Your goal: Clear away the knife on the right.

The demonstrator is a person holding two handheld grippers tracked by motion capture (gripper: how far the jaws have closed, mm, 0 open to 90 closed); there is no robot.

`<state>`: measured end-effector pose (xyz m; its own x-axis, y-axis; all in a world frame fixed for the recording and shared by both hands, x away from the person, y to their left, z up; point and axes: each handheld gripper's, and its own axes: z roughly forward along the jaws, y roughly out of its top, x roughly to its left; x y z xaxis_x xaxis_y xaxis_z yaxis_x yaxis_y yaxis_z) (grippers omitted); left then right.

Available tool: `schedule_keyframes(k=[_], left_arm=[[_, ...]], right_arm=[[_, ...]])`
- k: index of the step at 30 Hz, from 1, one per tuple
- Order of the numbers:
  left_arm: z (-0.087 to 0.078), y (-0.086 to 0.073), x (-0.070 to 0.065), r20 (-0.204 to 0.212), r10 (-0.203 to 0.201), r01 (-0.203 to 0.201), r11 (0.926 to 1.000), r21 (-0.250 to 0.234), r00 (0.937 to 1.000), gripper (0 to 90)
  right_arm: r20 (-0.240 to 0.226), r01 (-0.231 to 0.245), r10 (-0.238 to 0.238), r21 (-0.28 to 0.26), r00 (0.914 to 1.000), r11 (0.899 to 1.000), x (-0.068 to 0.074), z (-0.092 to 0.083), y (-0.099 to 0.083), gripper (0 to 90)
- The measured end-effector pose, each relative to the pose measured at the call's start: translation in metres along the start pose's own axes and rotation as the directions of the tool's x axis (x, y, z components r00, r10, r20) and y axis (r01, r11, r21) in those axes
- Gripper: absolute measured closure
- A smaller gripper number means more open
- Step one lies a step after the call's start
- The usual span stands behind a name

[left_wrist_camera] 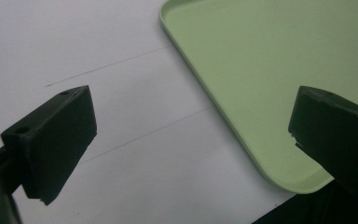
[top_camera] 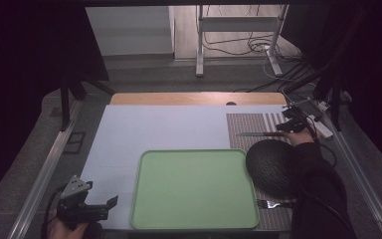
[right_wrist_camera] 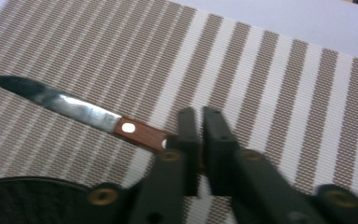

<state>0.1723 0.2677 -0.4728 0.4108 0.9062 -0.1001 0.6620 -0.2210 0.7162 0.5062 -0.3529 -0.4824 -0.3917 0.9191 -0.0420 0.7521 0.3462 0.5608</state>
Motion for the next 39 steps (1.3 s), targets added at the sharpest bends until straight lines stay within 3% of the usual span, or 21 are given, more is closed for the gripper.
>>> schedule_keyframes(k=[2,6,11,15,32,39], left_arm=[[0.0,0.0,0.0,0.0,-0.001,0.001,1.0,0.001,1.0,1.5],[0.0,0.0,0.0,-0.001,-0.004,0.004,1.0,0.004,1.0,1.5],[0.001,0.0,0.0,-0.002,-0.003,0.003,1.0,0.006,1.0,1.6],[0.0,0.0,0.0,-0.003,-0.004,0.004,1.0,0.006,1.0,1.6],[0.0,0.0,0.0,-0.003,-0.005,0.005,1.0,0.006,1.0,1.8],[0.0,0.0,0.0,-0.001,-0.002,0.002,1.0,0.004,1.0,1.8]], right_arm=[[0.027,-0.008,0.008,0.013,0.9996,1.0,-0.01,0.005,-0.002,89.6],[0.033,-0.018,0.018,0.014,0.9993,1.0,-0.019,0.009,-0.003,89.5],[0.053,-0.014,0.012,0.045,0.9985,0.999,-0.023,0.014,-0.007,89.5],[0.038,-0.017,0.015,0.065,0.9992,0.998,-0.025,0.012,-0.012,89.5],[-0.014,0.001,0.001,0.12,0.9999,0.993,-0.016,-0.001,-0.026,89.5],[-0.01,0.02,-0.019,0.131,0.9998,0.991,-0.011,-0.004,-0.029,89.5]])
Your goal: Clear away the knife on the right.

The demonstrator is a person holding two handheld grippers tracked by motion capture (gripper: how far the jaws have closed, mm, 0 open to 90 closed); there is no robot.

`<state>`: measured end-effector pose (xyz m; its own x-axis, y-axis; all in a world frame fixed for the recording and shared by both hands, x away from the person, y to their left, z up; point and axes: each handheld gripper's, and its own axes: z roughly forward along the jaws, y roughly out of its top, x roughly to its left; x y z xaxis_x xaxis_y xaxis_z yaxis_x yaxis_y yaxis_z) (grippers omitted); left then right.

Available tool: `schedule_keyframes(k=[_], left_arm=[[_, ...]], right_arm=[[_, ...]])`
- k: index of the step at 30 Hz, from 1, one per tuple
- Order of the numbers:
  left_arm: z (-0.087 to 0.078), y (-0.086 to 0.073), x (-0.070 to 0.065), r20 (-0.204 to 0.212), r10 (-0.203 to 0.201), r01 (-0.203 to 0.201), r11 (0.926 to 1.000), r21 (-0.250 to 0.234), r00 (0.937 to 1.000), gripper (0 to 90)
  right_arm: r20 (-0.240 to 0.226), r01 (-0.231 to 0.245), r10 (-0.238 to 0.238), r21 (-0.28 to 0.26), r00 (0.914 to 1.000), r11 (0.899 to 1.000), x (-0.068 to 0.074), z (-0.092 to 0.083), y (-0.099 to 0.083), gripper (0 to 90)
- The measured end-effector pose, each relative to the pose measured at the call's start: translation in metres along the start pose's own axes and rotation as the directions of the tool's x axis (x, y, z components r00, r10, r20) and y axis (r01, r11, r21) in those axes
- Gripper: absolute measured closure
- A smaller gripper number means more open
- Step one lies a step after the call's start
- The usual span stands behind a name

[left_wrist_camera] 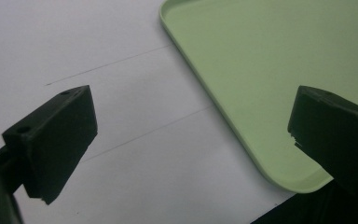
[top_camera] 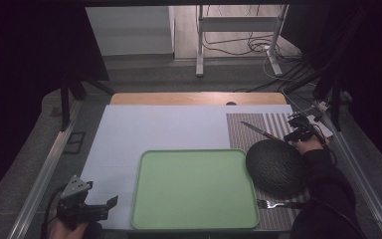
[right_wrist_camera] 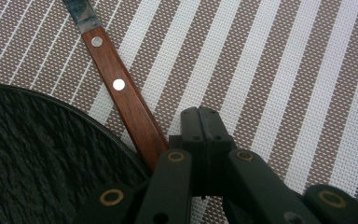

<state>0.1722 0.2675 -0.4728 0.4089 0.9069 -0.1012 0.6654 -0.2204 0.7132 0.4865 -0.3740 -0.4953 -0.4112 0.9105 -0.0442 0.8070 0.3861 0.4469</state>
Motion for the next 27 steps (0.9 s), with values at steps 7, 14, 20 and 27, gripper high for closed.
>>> schedule_keyframes(k=[7,14,20,27], left_arm=[[0.0,0.0,0.0,-0.001,0.003,-0.003,1.0,0.002,1.0,1.9],[0.0,0.0,-0.001,0.001,0.004,-0.004,1.0,0.004,1.0,1.9],[0.0,0.0,-0.001,0.002,0.006,-0.006,1.0,0.004,1.0,2.0],[0.001,0.001,-0.001,0.001,0.012,-0.012,0.9999,0.01,0.9999,2.1]], right_arm=[[0.006,-0.013,0.013,-0.023,0.9999,1.0,-0.002,-0.005,0.002,83.7],[-0.022,-0.015,0.014,-0.051,0.9997,0.999,0.004,-0.009,0.008,59.0],[-0.013,-0.005,0.004,-0.063,0.9999,0.998,0.014,-0.007,0.015,35.2],[-0.016,-0.022,0.021,-0.058,0.9997,0.998,0.024,-0.003,0.022,9.7]])
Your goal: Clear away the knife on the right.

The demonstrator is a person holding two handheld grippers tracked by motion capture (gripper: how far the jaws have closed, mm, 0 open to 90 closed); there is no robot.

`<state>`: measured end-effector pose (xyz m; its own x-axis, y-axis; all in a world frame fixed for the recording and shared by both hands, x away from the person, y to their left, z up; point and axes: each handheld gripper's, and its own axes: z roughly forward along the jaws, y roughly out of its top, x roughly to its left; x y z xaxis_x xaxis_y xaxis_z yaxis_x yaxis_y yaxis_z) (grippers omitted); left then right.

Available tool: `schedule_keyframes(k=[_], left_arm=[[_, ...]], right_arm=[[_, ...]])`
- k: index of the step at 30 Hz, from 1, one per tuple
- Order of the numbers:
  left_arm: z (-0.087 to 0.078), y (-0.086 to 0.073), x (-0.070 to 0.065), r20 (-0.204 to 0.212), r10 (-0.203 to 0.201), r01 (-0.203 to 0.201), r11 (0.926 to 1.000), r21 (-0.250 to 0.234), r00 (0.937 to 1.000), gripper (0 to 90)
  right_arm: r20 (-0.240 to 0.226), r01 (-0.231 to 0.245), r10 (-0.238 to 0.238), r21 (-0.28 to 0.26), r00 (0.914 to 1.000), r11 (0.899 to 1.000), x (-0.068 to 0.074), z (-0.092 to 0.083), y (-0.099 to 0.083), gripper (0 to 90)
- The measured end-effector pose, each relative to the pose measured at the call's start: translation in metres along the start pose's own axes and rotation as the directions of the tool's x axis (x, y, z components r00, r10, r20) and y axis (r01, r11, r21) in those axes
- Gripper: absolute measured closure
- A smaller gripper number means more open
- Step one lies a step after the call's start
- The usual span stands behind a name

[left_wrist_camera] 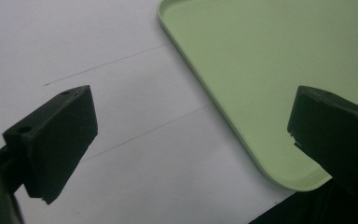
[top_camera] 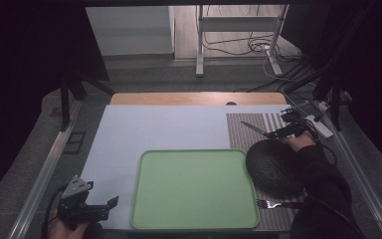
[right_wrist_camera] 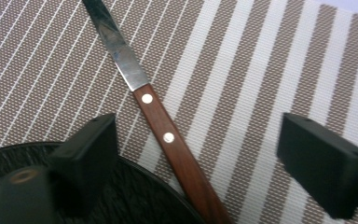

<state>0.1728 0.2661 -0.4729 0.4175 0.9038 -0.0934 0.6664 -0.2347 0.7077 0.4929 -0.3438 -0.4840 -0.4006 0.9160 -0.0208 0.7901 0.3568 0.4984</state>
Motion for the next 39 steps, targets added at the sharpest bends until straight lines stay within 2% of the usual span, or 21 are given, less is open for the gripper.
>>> schedule_keyframes(k=[2,4,8,13,15,20,25,31,33,36,39], left_arm=[[0.0,0.0,0.0,-0.001,0.001,-0.001,1.0,0.0,1.0,2.1],[0.0,0.0,0.0,0.0,0.0,0.0,1.0,0.001,1.0,2.1],[0.0,0.0,0.0,0.0,0.001,-0.001,1.0,0.001,1.0,2.1],[0.0,0.0,0.0,0.002,-0.001,0.001,1.0,0.0,1.0,2.1],[0.0,0.0,0.0,0.003,0.0,0.0,1.0,0.0,1.0,2.1],[0.0,0.0,0.0,0.002,0.003,-0.003,1.0,0.001,1.0,2.1],[0.0,0.0,0.0,0.003,0.004,-0.004,1.0,0.002,1.0,2.1],[0.0,0.0,0.0,0.004,0.004,-0.004,1.0,0.002,1.0,2.1],[0.0,0.0,0.0,0.003,0.005,-0.005,1.0,0.002,1.0,2.1],[0.0,0.0,-0.001,0.0,0.005,-0.005,1.0,0.004,1.0,2.2],[0.001,0.0,-0.001,-0.002,0.008,-0.008,0.9999,0.007,1.0,2.3]], right_arm=[[0.007,-0.005,0.005,0.004,1.0,1.0,0.002,0.002,0.002,2.6],[0.009,-0.012,0.012,0.005,0.9999,1.0,0.005,0.003,0.003,0.0],[-0.038,-0.009,0.009,0.001,0.9992,1.0,0.01,0.003,0.009,0.0],[-0.026,0.003,-0.003,-0.004,0.9996,1.0,0.019,0.007,0.016,0.0],[-0.019,0.01,-0.01,0.009,0.9998,1.0,0.02,0.011,0.017,0.0],[-0.005,0.0,0.0,0.039,1.0,0.999,0.015,0.024,0.017,0.0],[-0.014,-0.004,0.005,0.063,0.9999,0.998,0.01,0.033,0.016,0.0],[0.021,0.011,-0.012,0.073,0.9997,0.997,0.009,0.04,0.015,0.0],[0.017,0.018,-0.019,0.061,0.9997,0.998,0.009,0.04,0.015,4.2],[-0.004,0.046,-0.046,0.035,0.9989,0.998,0.009,0.034,0.016,24.6],[-0.017,0.069,-0.068,0.029,0.9975,0.997,0.009,0.031,0.016,36.2]])
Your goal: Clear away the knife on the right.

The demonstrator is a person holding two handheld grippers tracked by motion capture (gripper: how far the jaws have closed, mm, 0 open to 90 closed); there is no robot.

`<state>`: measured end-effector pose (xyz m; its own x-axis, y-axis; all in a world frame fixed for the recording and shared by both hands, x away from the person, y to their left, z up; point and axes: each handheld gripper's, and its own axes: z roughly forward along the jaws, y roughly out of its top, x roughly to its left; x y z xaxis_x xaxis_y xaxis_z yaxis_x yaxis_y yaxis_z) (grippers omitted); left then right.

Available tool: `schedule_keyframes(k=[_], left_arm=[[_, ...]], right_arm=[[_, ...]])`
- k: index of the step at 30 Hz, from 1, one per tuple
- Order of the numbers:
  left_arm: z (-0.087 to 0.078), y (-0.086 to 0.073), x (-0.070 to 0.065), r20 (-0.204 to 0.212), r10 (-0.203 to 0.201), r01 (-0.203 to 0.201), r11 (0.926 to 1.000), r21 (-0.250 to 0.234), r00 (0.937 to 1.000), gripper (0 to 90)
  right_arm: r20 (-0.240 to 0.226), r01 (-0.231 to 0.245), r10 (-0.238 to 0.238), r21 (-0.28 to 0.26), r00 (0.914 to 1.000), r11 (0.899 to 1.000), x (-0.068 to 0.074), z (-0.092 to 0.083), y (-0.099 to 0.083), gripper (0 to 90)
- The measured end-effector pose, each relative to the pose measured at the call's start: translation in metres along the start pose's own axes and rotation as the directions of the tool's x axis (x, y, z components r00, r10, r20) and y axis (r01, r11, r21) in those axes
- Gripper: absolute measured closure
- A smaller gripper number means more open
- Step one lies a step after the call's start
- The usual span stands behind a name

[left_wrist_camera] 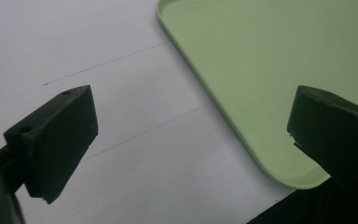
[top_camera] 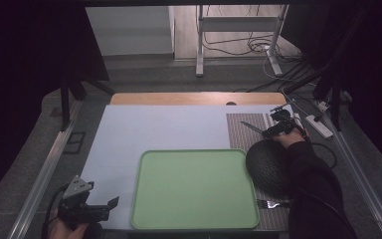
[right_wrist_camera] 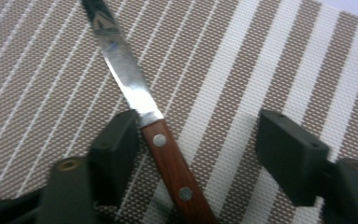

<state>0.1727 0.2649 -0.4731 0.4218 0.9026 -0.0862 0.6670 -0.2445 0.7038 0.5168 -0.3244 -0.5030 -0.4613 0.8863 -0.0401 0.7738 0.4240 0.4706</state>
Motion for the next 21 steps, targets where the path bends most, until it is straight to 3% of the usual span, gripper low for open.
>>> schedule_keyframes(k=[7,17,20,21], left_arm=[[0.0001,0.0,-0.0004,-0.003,0.002,-0.002,1.0,0.003,1.0,2.4],[-0.0001,-0.0002,-0.0002,-0.004,0.003,-0.003,1.0,0.004,1.0,2.5],[-0.0001,-0.0002,-0.0004,-0.004,0.002,-0.002,1.0,0.004,1.0,2.5],[-0.0001,-0.0002,-0.0004,-0.005,0.002,-0.002,1.0,0.004,1.0,2.5]], right_arm=[[-0.038,0.061,-0.061,-0.006,0.9974,0.998,-0.0009,-0.0042,-0.0004,75.6],[-0.064,0.088,-0.089,-0.011,0.994,0.996,-0.003,-0.0046,-0.001,77.6],[-0.057,0.124,-0.125,-0.015,0.9906,0.992,-0.0021,-0.0051,-0.0012,77.6],[-0.035,0.139,-0.14,-0.017,0.9896,0.99,-0.0008,-0.0051,-0.0013,77.7]])
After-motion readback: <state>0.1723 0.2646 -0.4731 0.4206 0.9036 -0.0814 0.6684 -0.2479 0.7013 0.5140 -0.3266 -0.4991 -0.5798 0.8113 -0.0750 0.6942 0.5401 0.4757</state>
